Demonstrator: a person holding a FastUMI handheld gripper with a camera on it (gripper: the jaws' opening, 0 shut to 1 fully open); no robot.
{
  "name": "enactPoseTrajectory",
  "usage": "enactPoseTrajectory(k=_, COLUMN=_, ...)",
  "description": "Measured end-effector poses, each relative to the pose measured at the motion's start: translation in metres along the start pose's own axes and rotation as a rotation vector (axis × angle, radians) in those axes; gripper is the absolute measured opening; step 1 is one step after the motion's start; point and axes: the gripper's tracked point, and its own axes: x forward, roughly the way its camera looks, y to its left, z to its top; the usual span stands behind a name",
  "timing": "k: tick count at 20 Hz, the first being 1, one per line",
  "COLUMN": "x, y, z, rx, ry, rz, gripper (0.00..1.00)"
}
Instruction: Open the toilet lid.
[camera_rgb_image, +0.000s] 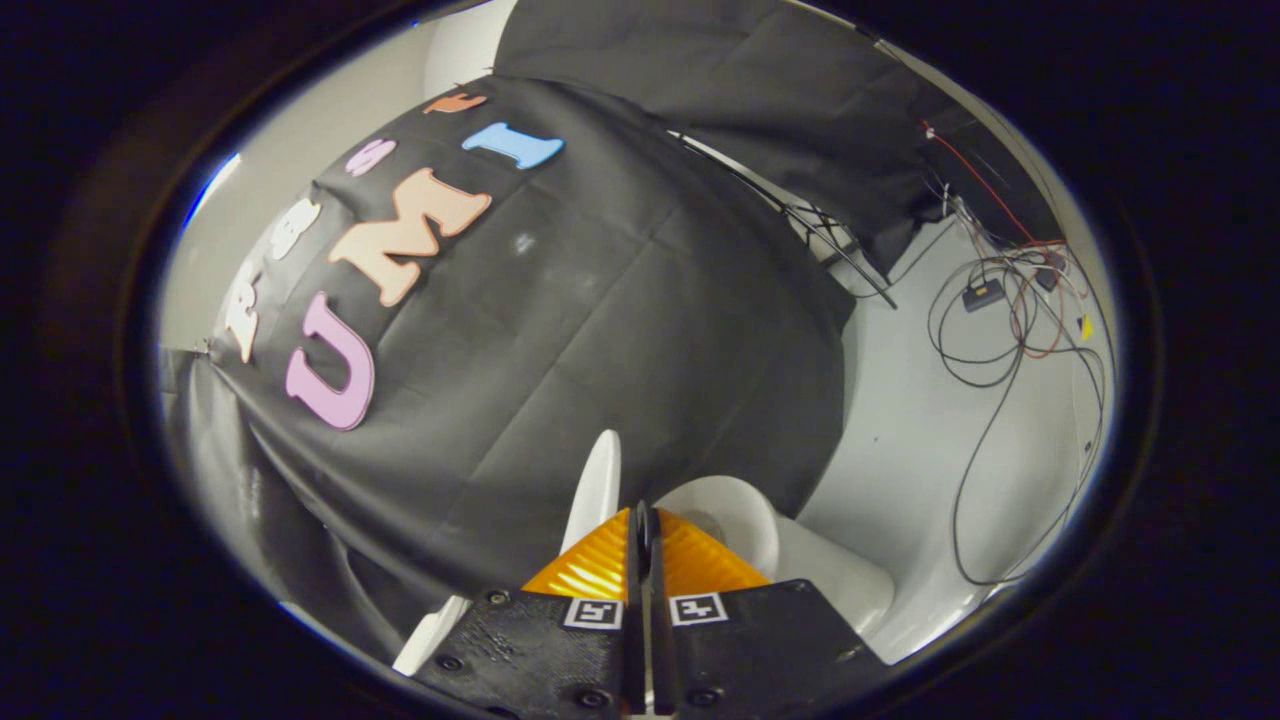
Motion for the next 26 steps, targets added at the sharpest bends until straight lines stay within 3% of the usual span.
enactPoseTrajectory(k=7, x=-0.011, y=0.071, z=0.006, rx=-0.116, ry=-0.013, rz=0.044, gripper=0.01)
enactPoseTrajectory(k=19, x=-0.028, y=0.243, z=-0.029, rx=-0.311, ry=-0.027, rz=0.234, gripper=0.03)
enactPoseTrajectory(k=26, x=-0.038, y=0.297, z=-0.063, rx=-0.471, ry=0.011, rz=0.242, gripper=0.04)
